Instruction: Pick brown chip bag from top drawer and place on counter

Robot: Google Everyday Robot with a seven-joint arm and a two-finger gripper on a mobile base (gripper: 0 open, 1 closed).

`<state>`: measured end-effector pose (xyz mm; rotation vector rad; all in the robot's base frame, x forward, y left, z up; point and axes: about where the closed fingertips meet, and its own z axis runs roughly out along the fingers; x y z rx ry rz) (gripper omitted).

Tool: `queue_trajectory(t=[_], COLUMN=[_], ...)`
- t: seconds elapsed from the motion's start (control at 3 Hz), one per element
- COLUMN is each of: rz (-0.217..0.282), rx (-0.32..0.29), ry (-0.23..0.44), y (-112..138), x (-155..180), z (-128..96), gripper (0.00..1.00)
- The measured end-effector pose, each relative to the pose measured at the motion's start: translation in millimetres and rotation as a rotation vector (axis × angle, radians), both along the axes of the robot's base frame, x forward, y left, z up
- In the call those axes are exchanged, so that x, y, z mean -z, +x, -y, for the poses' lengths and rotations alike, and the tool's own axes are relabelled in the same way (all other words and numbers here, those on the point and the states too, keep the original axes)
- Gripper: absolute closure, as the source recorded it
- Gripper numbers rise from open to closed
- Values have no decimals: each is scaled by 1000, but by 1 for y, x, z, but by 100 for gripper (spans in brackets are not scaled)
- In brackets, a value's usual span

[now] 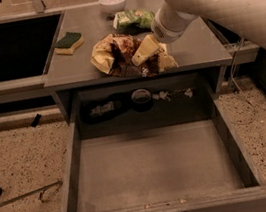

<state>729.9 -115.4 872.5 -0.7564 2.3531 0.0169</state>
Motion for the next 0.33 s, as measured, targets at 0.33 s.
queue_trajectory(t=[0.33], rz=[0], rx=[0], ry=[0], y=[0], x=[0], z=[0], gripper=[0])
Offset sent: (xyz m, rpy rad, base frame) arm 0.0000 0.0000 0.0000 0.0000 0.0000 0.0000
